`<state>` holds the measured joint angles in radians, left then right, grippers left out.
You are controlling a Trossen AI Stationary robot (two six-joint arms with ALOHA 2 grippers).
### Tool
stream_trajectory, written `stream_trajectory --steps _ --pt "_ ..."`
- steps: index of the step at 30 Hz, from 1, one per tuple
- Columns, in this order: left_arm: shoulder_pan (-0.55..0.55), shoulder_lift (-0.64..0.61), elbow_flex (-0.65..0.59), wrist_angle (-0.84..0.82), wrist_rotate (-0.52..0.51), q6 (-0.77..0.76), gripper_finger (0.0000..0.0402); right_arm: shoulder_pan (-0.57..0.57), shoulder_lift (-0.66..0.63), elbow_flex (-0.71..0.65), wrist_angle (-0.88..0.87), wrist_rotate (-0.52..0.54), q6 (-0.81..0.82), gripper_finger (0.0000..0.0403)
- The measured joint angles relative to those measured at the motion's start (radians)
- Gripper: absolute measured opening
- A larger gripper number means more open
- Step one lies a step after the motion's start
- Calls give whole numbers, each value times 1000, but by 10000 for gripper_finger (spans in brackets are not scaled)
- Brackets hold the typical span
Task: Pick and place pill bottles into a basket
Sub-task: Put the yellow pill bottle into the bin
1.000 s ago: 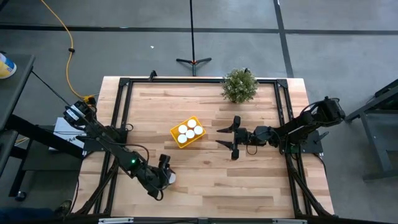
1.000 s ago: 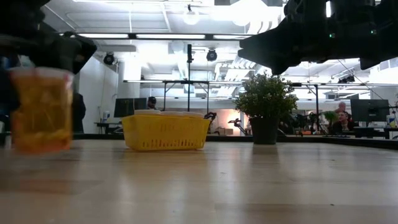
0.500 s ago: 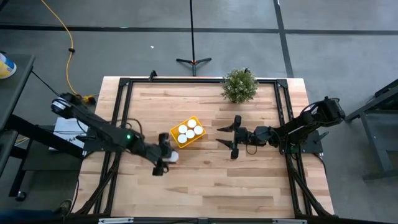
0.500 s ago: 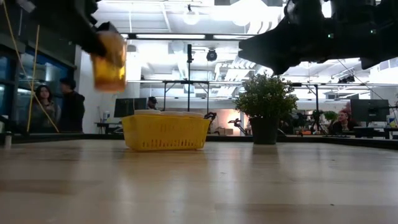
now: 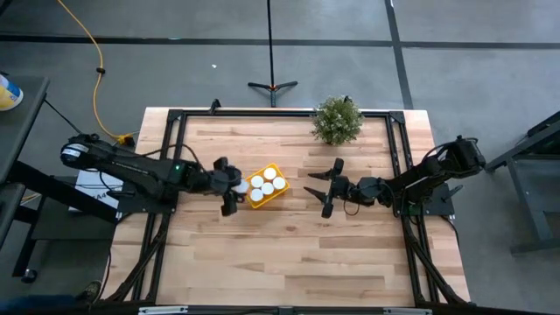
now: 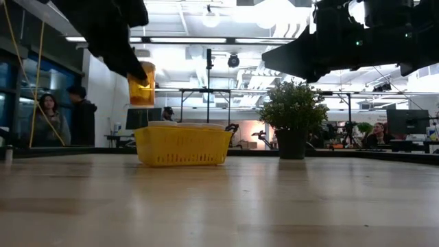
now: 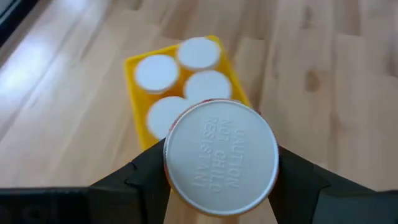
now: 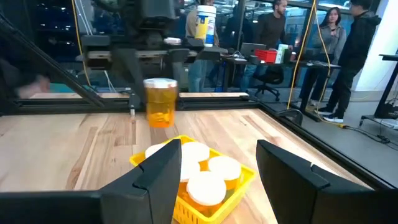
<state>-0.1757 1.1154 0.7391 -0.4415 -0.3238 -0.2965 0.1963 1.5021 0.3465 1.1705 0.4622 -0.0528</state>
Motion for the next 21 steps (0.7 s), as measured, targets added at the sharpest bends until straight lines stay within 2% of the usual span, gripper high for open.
stream_trajectory --steps 4,8,21 --pt "58 0 0 -16 13 2 243 0 0 0 -8 0 -3 199" --pt "92 31 0 -26 38 6 255 0 0 0 -14 0 -12 199" --pt "98 116 -1 -10 41 64 248 0 0 0 -26 0 -15 199"
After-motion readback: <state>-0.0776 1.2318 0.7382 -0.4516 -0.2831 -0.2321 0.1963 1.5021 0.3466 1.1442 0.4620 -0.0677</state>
